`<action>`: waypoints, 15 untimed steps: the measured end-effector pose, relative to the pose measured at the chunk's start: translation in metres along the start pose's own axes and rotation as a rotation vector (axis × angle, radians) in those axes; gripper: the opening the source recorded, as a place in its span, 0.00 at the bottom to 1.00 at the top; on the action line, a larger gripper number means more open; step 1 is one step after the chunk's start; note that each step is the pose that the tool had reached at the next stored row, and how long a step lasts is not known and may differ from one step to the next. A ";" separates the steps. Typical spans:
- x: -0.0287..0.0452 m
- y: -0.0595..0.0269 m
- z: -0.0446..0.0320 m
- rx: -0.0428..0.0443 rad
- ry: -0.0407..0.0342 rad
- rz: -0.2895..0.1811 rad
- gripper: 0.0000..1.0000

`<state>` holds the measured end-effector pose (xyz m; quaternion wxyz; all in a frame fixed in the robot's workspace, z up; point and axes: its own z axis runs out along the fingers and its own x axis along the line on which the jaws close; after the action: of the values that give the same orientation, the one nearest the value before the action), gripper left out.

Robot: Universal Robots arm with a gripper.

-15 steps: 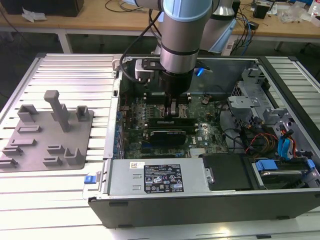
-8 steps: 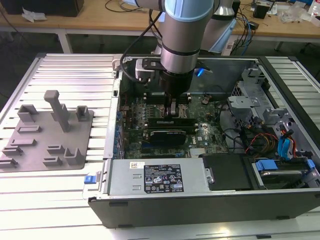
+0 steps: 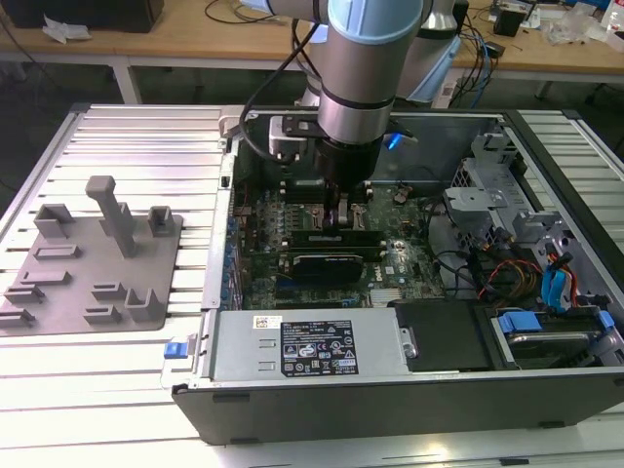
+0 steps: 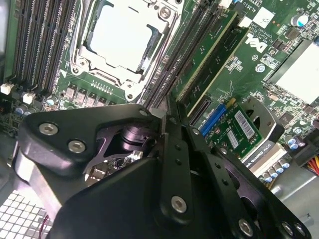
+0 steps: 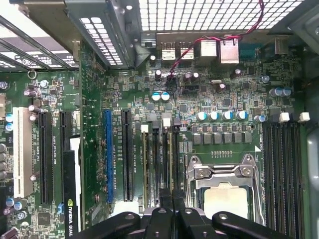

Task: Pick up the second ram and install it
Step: 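Insert the second ram into the second slot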

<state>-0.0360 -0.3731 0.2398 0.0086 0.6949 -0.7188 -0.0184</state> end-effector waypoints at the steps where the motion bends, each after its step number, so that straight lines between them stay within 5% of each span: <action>1: -0.0001 0.0001 -0.0018 0.0000 0.0000 0.000 0.09; 3: -0.0001 0.0001 -0.0018 0.0000 -0.0001 0.001 0.09; 5: 0.0000 -0.0002 -0.0018 -0.0328 0.0011 0.001 0.09; 15: -0.0001 -0.0014 -0.0014 -0.0337 -0.0007 -0.034 0.09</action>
<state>-0.0345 -0.3731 0.2412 0.0198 0.7067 -0.7066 -0.0309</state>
